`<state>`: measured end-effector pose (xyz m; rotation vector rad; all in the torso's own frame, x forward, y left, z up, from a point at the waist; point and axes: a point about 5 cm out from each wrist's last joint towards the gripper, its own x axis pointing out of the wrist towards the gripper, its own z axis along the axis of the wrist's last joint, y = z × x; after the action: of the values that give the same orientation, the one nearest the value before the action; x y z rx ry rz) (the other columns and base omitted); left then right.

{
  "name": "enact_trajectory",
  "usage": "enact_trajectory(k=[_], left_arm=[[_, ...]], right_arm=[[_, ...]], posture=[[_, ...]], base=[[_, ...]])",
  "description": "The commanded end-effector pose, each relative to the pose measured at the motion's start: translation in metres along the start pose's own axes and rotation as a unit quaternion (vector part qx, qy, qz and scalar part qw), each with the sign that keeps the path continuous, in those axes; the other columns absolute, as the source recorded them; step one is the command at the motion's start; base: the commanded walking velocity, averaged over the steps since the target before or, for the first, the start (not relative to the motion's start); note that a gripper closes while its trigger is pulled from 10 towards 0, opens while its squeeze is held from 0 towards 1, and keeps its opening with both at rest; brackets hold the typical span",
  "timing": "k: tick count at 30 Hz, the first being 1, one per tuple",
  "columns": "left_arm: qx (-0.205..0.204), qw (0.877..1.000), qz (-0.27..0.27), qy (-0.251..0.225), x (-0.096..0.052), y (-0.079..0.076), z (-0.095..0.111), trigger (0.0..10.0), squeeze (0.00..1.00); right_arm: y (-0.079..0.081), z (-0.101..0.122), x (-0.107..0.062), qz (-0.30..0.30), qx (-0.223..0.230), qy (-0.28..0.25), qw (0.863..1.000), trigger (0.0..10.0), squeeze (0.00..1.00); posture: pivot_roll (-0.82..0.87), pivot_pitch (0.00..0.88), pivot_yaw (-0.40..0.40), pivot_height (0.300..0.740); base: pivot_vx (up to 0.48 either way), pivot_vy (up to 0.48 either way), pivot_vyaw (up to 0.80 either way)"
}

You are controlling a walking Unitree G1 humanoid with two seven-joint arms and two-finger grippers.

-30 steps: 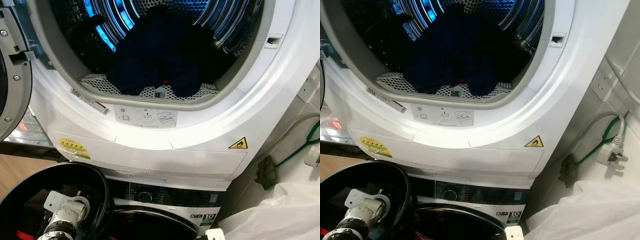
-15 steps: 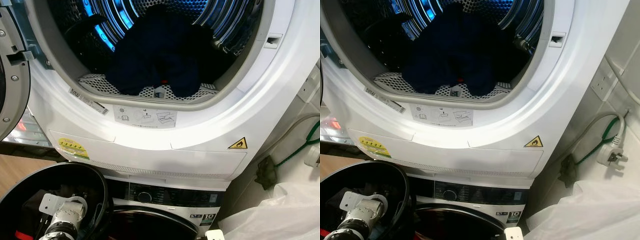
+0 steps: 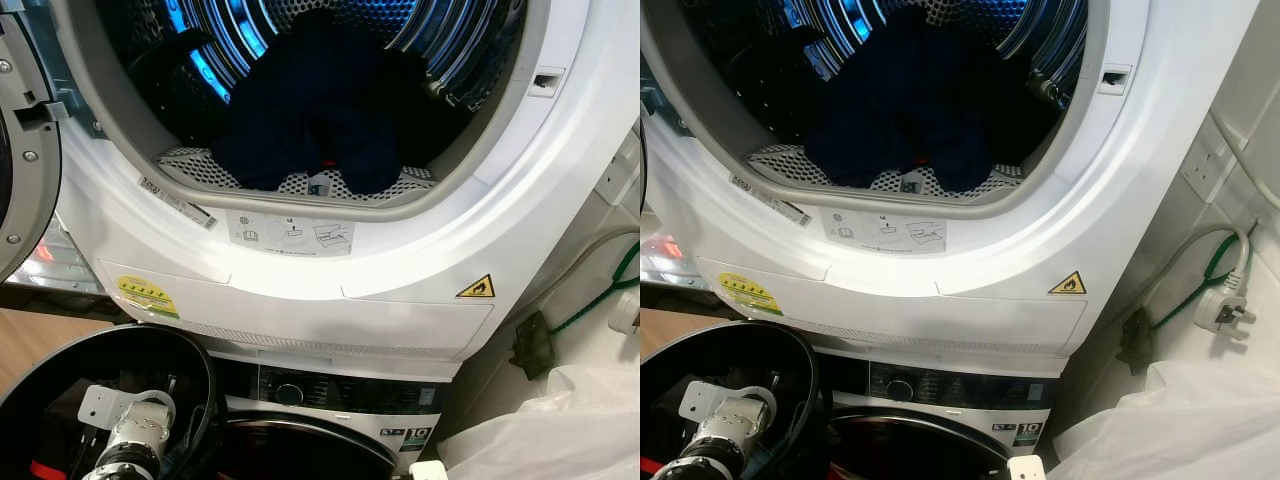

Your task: Clothes washing

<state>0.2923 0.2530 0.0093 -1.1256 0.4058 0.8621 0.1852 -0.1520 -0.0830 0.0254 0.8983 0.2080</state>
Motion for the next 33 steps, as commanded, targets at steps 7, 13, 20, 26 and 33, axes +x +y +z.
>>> enact_trajectory(k=[7,13,20,26,33], left_arm=[[-0.024,0.999,-0.020,-0.033,0.000,-0.002,0.008,0.0,0.00],[-0.019,0.990,-0.052,-0.130,-0.007,-0.006,0.024,0.0,0.00],[0.018,0.980,-0.077,-0.183,-0.016,-0.005,0.026,0.0,0.00],[0.119,0.961,-0.135,-0.211,-0.031,-0.006,0.013,0.0,0.00],[0.345,0.850,-0.289,-0.275,-0.077,-0.008,-0.014,0.0,0.00]], right_arm=[[0.001,-0.002,0.000,0.000,0.007,-0.001,1.000,10.0,0.00],[0.002,-0.002,0.000,0.000,0.009,-0.002,1.000,10.0,0.00],[0.003,-0.002,0.000,0.001,0.009,-0.002,1.000,10.0,0.00],[0.003,-0.002,0.000,0.001,0.011,-0.002,1.000,10.0,0.00],[0.003,-0.001,0.000,0.000,0.010,-0.003,1.000,10.0,0.00]], posture=[[0.05,0.000,-0.030,0.740],[0.05,0.000,-0.030,0.740],[0.05,0.000,-0.030,0.740],[0.06,0.000,-0.025,0.740],[0.07,0.000,-0.020,0.740]], base=[[0.000,0.000,0.00],[0.000,0.000,0.00],[0.000,0.000,0.00],[0.000,0.000,0.00],[0.000,0.000,0.00]])
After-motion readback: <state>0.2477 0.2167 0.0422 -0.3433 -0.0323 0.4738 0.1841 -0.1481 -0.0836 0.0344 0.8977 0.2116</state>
